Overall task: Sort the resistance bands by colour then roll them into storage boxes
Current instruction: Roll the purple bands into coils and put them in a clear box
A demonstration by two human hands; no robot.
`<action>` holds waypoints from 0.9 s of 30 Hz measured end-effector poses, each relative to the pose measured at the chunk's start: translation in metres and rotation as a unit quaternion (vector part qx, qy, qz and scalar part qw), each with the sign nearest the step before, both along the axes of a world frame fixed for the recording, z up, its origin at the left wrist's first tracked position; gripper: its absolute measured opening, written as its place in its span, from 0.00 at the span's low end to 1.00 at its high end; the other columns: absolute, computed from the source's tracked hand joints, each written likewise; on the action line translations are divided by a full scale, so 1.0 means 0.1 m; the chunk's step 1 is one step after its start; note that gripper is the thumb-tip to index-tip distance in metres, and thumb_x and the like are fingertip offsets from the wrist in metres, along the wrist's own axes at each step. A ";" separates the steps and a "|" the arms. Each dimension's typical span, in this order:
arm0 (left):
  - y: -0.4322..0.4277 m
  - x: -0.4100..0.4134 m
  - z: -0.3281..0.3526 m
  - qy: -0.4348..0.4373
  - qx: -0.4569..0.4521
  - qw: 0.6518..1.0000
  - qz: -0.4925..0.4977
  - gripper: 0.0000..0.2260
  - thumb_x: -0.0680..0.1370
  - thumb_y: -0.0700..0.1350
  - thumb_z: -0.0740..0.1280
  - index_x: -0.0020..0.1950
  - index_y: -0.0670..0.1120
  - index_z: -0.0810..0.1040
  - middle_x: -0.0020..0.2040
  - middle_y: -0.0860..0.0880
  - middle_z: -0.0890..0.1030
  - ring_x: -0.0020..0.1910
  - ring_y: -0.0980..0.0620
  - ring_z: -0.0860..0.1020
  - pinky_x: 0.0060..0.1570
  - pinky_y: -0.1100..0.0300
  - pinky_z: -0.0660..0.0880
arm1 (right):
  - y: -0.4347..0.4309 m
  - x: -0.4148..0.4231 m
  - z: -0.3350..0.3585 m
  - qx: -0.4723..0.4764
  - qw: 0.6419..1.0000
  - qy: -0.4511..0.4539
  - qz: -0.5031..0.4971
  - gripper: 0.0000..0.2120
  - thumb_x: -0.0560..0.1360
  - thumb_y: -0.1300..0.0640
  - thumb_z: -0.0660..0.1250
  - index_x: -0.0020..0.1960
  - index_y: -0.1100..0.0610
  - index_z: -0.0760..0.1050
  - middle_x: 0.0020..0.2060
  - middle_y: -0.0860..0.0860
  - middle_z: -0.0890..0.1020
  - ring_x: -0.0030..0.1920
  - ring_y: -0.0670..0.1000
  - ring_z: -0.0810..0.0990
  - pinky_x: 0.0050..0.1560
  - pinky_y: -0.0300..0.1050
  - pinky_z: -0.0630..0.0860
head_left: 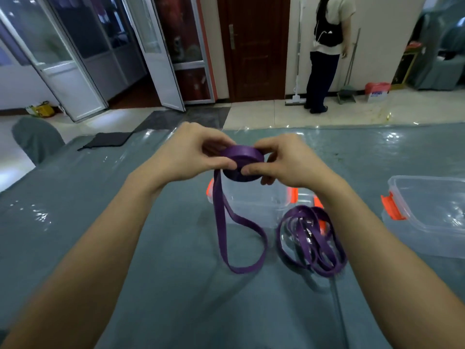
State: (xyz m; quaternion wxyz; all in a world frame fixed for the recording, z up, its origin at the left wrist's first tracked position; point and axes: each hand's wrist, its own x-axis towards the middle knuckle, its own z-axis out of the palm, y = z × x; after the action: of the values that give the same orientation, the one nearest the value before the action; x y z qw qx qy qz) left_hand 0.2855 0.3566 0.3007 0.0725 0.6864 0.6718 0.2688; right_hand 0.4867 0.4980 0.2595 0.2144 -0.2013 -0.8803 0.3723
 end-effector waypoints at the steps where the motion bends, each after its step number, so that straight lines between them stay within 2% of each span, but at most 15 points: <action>1: -0.02 -0.10 0.06 -0.051 0.014 0.999 0.006 0.16 0.74 0.48 0.83 0.61 0.49 0.88 0.50 0.54 0.90 0.51 0.57 0.88 0.58 0.55 0.84 | 0.05 -0.06 0.16 -0.016 1.000 0.019 0.007 0.13 0.73 0.51 0.82 0.55 0.53 0.86 0.41 0.49 0.88 0.34 0.51 0.88 0.41 0.52 0.86; 4: -0.02 -0.33 0.29 -0.141 0.038 0.989 0.005 0.16 0.74 0.44 0.81 0.61 0.47 0.87 0.54 0.50 0.90 0.55 0.50 0.88 0.64 0.47 0.83 | 0.13 -0.27 0.63 -0.024 0.998 0.049 0.033 0.16 0.73 0.53 0.82 0.58 0.57 0.86 0.43 0.56 0.89 0.35 0.57 0.88 0.39 0.53 0.86; 7: -0.07 -0.48 0.67 -0.160 0.148 0.976 0.024 0.16 0.76 0.42 0.80 0.63 0.45 0.86 0.55 0.49 0.90 0.56 0.50 0.88 0.64 0.47 0.83 | 0.10 -0.52 1.08 -0.031 0.991 0.117 0.054 0.16 0.73 0.51 0.82 0.56 0.58 0.86 0.42 0.61 0.88 0.35 0.61 0.87 0.37 0.54 0.86; 9: -0.11 -0.58 0.92 -0.186 0.188 0.964 0.029 0.16 0.78 0.42 0.78 0.65 0.44 0.85 0.57 0.48 0.89 0.58 0.50 0.88 0.65 0.47 0.82 | 0.07 -0.66 1.34 -0.039 0.985 0.154 0.061 0.16 0.74 0.51 0.81 0.58 0.57 0.86 0.44 0.59 0.88 0.34 0.61 0.86 0.35 0.52 0.85; 11: -0.16 -0.71 1.07 -0.193 0.150 0.969 0.024 0.15 0.79 0.43 0.78 0.65 0.45 0.85 0.57 0.48 0.89 0.59 0.48 0.87 0.66 0.46 0.81 | 0.05 -0.77 1.52 -0.020 0.988 0.137 0.069 0.16 0.75 0.50 0.80 0.59 0.56 0.85 0.44 0.56 0.89 0.35 0.61 0.87 0.36 0.50 0.85; 13: -0.24 -0.85 1.08 -0.201 0.098 0.974 0.025 0.14 0.78 0.43 0.78 0.64 0.45 0.85 0.56 0.47 0.90 0.58 0.47 0.88 0.66 0.45 0.81 | 0.02 -0.85 1.56 -0.018 0.989 0.125 0.075 0.16 0.75 0.50 0.80 0.59 0.56 0.85 0.44 0.56 0.89 0.36 0.63 0.87 0.37 0.52 0.86; 17: -0.37 -0.99 0.91 -0.271 0.093 0.958 0.029 0.12 0.80 0.41 0.75 0.63 0.44 0.84 0.55 0.45 0.90 0.56 0.47 0.88 0.59 0.52 0.84 | -0.09 -1.02 1.35 -0.116 0.978 0.156 0.076 0.15 0.75 0.55 0.80 0.58 0.61 0.85 0.45 0.61 0.88 0.33 0.63 0.84 0.35 0.53 0.85; 21: -0.46 -1.09 0.62 -0.318 0.095 0.942 0.039 0.14 0.79 0.46 0.74 0.63 0.44 0.85 0.55 0.44 0.89 0.55 0.45 0.88 0.57 0.55 0.83 | -0.28 -1.20 1.02 -0.180 0.965 0.176 0.077 0.15 0.76 0.56 0.79 0.60 0.61 0.84 0.46 0.60 0.88 0.31 0.59 0.83 0.36 0.52 0.86; 24: -0.56 -1.22 0.45 -0.280 0.082 0.955 0.050 0.13 0.79 0.46 0.75 0.62 0.45 0.85 0.53 0.46 0.90 0.54 0.46 0.89 0.57 0.54 0.84 | -0.41 -1.24 0.76 -0.177 0.973 0.127 0.071 0.18 0.76 0.52 0.78 0.64 0.57 0.83 0.50 0.57 0.88 0.36 0.60 0.87 0.43 0.57 0.87; 25: -0.59 -1.26 0.41 -0.241 0.065 0.967 0.050 0.11 0.79 0.45 0.76 0.61 0.46 0.86 0.52 0.48 0.90 0.53 0.48 0.89 0.58 0.53 0.84 | -0.45 -1.24 0.71 -0.140 0.985 0.082 0.060 0.20 0.75 0.49 0.78 0.64 0.55 0.82 0.52 0.54 0.88 0.38 0.58 0.89 0.43 0.58 0.87; 27: -0.65 -1.34 0.36 -0.144 0.022 0.988 0.042 0.10 0.79 0.46 0.78 0.60 0.50 0.88 0.49 0.53 0.90 0.50 0.54 0.88 0.58 0.52 0.84 | -0.51 -1.25 0.67 -0.054 0.998 -0.009 0.034 0.26 0.72 0.42 0.80 0.66 0.49 0.80 0.55 0.48 0.86 0.37 0.55 0.89 0.38 0.53 0.86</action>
State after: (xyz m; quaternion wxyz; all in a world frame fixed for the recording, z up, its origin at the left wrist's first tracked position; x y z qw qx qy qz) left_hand 0.1518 0.2914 0.3368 0.1420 0.6131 0.6769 0.3819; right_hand 0.3616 0.4471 0.3269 0.1826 -0.1854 -0.8674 0.4242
